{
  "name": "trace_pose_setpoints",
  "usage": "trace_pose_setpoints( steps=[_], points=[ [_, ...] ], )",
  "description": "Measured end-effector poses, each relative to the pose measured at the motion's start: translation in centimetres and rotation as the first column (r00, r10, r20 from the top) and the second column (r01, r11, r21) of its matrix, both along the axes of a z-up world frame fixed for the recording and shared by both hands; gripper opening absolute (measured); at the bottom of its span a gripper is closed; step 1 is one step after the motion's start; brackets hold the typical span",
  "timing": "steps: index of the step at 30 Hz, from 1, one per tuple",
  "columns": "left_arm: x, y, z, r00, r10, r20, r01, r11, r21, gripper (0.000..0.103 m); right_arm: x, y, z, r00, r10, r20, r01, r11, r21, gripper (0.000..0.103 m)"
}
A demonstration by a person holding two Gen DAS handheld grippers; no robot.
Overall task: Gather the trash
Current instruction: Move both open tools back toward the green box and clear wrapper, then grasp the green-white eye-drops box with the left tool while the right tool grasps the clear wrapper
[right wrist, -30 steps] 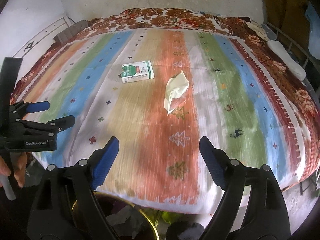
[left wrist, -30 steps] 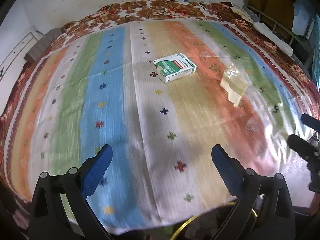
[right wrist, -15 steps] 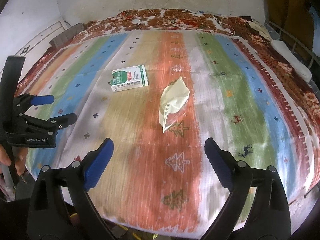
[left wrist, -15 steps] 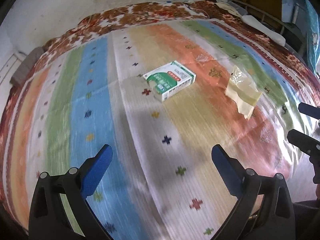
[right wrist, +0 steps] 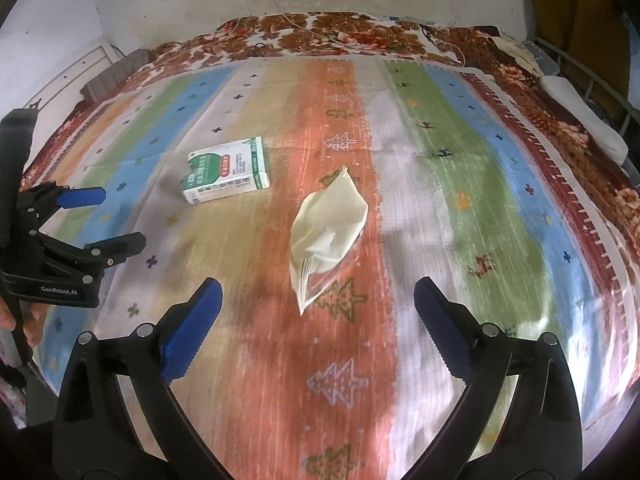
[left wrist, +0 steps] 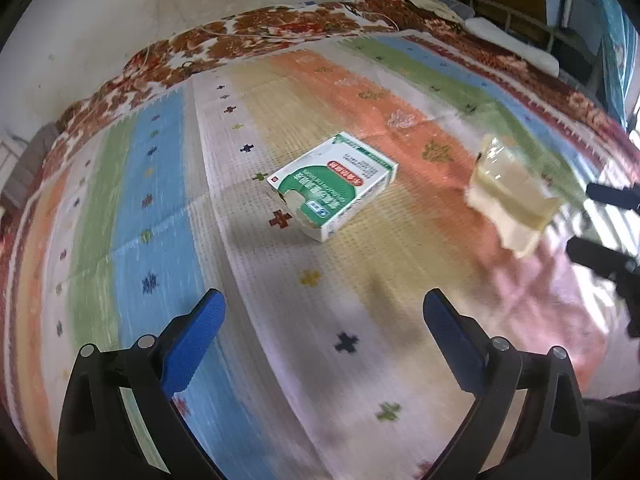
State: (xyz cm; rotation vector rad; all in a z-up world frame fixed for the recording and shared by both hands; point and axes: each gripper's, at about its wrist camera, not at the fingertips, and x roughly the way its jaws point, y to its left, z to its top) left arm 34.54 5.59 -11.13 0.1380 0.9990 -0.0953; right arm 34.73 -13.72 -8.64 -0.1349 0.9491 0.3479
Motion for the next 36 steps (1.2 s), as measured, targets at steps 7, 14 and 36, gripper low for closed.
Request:
trace_pose_setpoints(
  steps=[7, 14, 36],
  points=[
    [2.2, 0.7, -1.3, 0.999, -0.017, -0.041, 0.017, 1.000, 0.005, 0.097, 2.1, 0.5, -1.5, 1.000, -0.003, -0.017, 0.003, 1.000, -0.004, 0.092],
    [5.5, -0.5, -0.6, 0.991, -0.117, -0.066, 0.122, 0.990, 0.076, 0.097, 3.8, 1.7, -3.0, 0.999, 0.012, -0.032, -0.013, 1.000, -0.025, 0.090],
    [13.1, -2.6, -4.8, 0.887, -0.358, -0.293, 0.373, 0.928, -0.006, 0.092, 5.8, 0.5, -4.7, 0.997, 0.051, -0.061, -0.053, 0.998, -0.039, 0.022]
  ],
)
